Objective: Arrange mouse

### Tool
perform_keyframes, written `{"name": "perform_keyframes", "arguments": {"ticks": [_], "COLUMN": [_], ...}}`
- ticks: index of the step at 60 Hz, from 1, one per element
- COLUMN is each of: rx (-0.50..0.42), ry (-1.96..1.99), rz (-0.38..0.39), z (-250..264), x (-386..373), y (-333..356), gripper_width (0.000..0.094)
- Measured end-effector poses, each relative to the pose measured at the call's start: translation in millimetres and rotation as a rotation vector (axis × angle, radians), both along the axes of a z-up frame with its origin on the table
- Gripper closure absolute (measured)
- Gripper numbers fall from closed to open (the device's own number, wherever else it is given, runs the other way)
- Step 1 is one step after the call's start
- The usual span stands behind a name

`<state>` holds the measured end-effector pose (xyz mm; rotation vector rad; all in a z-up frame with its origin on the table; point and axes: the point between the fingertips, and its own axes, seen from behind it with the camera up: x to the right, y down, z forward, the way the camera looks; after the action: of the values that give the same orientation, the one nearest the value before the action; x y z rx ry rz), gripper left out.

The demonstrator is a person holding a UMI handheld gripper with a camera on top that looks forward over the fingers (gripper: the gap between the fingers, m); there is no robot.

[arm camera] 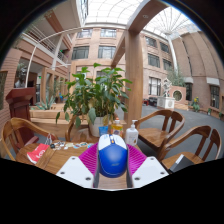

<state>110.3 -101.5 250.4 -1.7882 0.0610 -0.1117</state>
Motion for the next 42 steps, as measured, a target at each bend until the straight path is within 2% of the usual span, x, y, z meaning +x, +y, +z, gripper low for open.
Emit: {"name": "perform_keyframes", "arguments": {"ticks": [3,8,10,17,26,30,33,39,42], "rx": [-0.024,-0.160,-0.206,-0.367,-0.477,-0.448,-0.475,-0.453,-0.441], "ry": [0.005,0.002,-0.003,-0.049,-0.033,-0.037,-0.033,-0.017,-0.024], "rz": [0.033,0.082,0.089,0.115,0.117,0.102,0.098,0.113,0.109], "z": [-28,-86,-125,-207,-260,-258,-258,-242,-228], "x": [-36,-76,-92,-121,-145,-147,-147,-157,-158], "y": [-5,3,1,-9,-22,-22,-24,-35,-42], "gripper_width": [0.0564,0.0565,0.0563,0.0560,0.0476,0.0426,0.0349,0.0068,0.0091]}}
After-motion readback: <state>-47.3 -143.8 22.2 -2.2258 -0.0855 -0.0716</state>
